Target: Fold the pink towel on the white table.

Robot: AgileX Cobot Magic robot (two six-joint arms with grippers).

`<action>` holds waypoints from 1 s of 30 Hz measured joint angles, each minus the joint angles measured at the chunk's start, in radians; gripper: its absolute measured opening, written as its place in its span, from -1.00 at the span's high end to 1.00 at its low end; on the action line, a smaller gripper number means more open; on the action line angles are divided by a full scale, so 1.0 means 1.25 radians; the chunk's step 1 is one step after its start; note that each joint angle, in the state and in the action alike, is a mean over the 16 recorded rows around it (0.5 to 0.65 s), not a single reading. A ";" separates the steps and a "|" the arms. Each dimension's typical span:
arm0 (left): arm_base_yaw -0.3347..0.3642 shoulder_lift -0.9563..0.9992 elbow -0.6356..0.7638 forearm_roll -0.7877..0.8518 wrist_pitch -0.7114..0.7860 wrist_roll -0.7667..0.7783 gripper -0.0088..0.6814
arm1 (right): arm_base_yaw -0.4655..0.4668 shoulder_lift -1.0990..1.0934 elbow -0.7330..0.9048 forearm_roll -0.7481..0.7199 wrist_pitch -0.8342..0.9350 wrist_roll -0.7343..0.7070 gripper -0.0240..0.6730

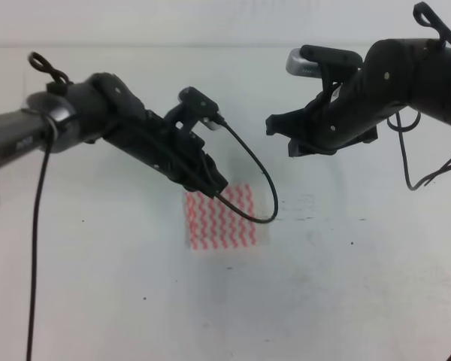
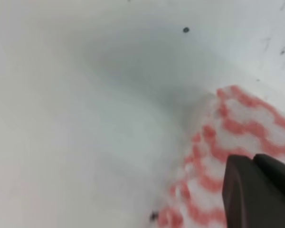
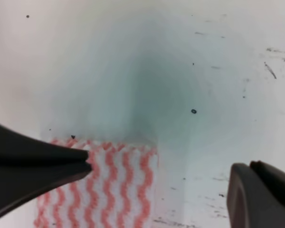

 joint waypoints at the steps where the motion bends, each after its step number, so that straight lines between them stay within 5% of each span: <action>1: -0.003 0.005 0.000 -0.003 -0.005 0.002 0.99 | -0.002 0.001 0.000 0.000 0.000 0.000 0.98; 17: -0.039 0.066 -0.017 -0.018 -0.030 0.029 0.99 | -0.010 0.001 0.000 0.002 -0.001 0.000 0.98; 30: -0.039 0.072 -0.102 0.002 0.109 -0.001 0.99 | -0.010 -0.001 0.000 0.000 -0.006 0.000 0.98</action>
